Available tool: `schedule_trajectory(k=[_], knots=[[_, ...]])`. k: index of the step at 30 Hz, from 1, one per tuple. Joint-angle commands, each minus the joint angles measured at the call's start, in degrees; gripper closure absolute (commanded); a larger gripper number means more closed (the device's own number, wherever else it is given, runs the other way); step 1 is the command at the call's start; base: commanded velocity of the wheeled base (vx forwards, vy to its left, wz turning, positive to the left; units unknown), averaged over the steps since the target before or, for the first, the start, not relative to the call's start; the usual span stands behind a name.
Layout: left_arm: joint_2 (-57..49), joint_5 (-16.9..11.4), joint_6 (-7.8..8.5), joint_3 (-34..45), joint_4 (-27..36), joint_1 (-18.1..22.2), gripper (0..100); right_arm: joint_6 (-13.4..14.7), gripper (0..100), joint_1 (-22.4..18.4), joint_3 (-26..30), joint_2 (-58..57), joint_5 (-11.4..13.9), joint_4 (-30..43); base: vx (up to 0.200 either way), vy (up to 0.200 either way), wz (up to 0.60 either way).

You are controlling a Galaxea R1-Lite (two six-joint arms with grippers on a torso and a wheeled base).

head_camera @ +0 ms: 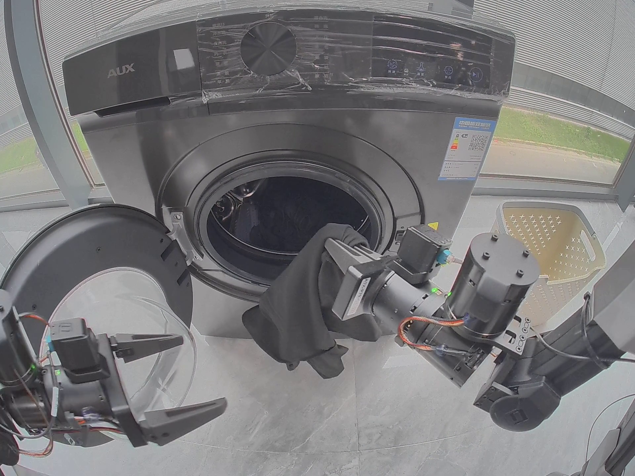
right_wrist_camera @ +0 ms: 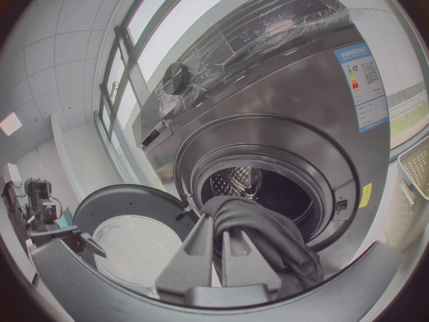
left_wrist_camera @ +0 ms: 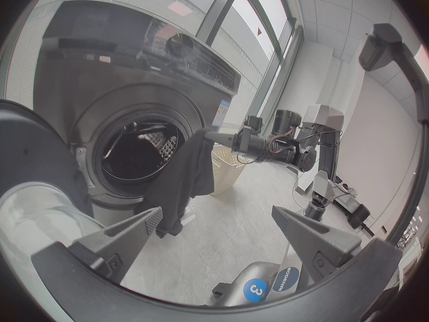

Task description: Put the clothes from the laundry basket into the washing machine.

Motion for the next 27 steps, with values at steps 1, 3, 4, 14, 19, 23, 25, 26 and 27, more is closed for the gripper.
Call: schedule_trajectory(k=[1,3,4,14,19,23,25,26,27], knots=[[15.1,1.4,-0.93,-2.7,-5.8,-3.5,0,1.4,100,0.4,-2.8,1.7,0.1,0.4,0.0,0.0,0.0],[18.5,2.2,-1.55,-3.1,-8.9,-3.5,0,2.0,100,0.4,-2.7,1.2,0.1,0.5,0.0,0.0,0.0],[18.7,2.3,-1.55,-3.1,-9.1,-3.5,0,2.0,100,0.5,-2.7,1.2,0.1,0.5,0.0,0.0,0.0],[33.7,4.5,-1.81,-4.0,-22.2,-3.5,0,2.0,100,0.6,0.5,0.0,0.1,0.3,0.0,0.0,0.0],[37.9,5.6,-1.81,-4.8,-25.3,-3.6,0,2.1,100,0.9,0.6,-0.8,0.1,0.3,0.0,0.0,0.0],[42.3,6.4,-1.81,-6.2,-26.4,-3.6,0,2.1,100,1.5,0.9,-0.8,0.0,0.1,0.0,0.0,0.0],[42.5,6.5,-1.81,-6.2,-26.5,-3.6,0,2.1,100,1.5,0.9,-0.8,0.1,0.0,0.0,0.0,0.0],[44.3,7.4,-1.81,-6.9,-27.8,-4.0,0,2.1,100,1.5,1.2,-0.8,0.1,-0.1,0.0,0.0,0.0],[44.3,7.4,-1.81,-6.9,-27.8,-4.0,0,2.1,100,1.5,1.2,-0.8,0.1,-0.1,0.0,0.0,0.0]])
